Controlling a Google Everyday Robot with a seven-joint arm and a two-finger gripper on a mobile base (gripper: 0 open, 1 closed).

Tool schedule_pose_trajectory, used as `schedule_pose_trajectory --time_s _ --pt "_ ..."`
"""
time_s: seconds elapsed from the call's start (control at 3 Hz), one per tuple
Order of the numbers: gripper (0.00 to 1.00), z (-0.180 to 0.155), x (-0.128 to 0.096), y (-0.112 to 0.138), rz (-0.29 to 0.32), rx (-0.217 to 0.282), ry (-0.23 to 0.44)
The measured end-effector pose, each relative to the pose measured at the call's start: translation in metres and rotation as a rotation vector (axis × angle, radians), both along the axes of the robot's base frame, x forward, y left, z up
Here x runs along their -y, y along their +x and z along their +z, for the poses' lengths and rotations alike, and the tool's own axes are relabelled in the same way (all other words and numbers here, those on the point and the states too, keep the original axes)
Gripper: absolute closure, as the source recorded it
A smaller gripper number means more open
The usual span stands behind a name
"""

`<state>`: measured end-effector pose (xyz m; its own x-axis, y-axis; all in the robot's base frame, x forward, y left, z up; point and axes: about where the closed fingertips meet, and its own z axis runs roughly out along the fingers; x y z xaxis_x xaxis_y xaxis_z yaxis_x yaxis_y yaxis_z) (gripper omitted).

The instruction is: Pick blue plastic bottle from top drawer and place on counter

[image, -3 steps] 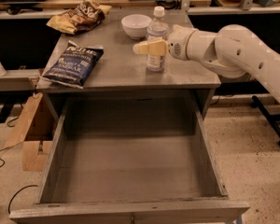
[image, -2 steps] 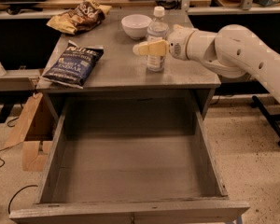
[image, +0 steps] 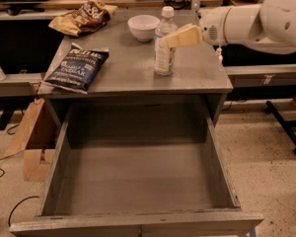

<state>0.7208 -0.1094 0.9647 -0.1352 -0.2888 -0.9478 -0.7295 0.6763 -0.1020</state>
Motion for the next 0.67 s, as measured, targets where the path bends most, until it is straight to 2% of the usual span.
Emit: schedule_pose_trajectory --time_s 0.33,0.67 --pt "0.00 0.048 0.045 -0.045 -0.011 -0.020 -0.137" --pt "0.00 0.104 0.075 -0.112 -0.025 0.010 -0.242"
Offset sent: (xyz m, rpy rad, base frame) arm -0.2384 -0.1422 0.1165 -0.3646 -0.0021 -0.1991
